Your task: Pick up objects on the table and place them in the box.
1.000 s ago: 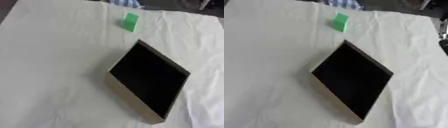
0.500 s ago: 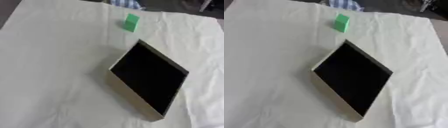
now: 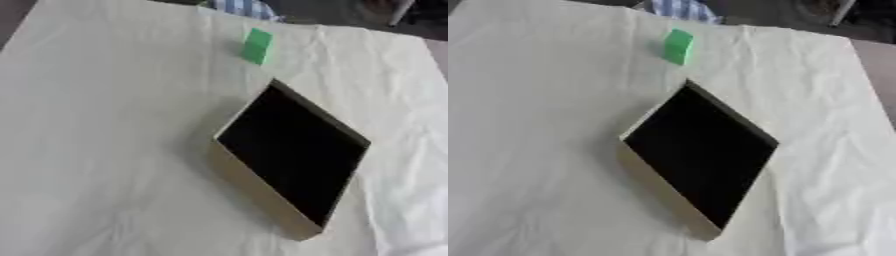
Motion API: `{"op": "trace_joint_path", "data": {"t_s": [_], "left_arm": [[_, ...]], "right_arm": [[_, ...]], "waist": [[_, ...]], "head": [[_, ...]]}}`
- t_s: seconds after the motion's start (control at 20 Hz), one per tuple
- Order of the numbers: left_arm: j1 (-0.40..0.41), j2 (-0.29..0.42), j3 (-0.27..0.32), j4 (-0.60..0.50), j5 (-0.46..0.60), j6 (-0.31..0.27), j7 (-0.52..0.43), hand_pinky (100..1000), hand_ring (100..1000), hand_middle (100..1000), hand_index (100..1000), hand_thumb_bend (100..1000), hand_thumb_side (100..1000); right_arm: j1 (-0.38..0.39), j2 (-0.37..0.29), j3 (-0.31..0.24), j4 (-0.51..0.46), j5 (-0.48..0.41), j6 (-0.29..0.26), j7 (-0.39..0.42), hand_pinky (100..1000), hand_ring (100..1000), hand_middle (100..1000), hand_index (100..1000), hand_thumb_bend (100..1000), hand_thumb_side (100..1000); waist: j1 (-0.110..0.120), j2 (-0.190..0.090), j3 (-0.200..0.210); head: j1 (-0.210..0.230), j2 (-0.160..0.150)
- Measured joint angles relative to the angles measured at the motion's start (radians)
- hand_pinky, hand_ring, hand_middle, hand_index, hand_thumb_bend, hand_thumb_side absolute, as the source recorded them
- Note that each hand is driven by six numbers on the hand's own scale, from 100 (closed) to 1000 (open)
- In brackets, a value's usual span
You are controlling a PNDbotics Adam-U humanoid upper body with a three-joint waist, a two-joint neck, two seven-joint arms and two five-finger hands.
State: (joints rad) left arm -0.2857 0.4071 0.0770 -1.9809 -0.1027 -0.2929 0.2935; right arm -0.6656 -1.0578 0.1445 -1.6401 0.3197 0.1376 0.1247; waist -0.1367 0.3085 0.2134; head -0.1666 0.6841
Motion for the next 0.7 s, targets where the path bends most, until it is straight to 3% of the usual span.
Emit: {"op": "trace_joint_path", "data": {"t_s": [0.7], "left_arm": [[-0.006, 0.0, -0.012, 0.0, 0.015, -0.001, -0.016, 599, 619, 596, 785, 100, 703]], "right_arm": [[-0.161, 0.127, 0.115, 0.187, 0.066, -0.12, 0.185, 886, 949, 869, 945, 100, 1000]], "waist": [[-0.001, 0.003, 0.02]], "head": [[-0.021, 0.0]]}}
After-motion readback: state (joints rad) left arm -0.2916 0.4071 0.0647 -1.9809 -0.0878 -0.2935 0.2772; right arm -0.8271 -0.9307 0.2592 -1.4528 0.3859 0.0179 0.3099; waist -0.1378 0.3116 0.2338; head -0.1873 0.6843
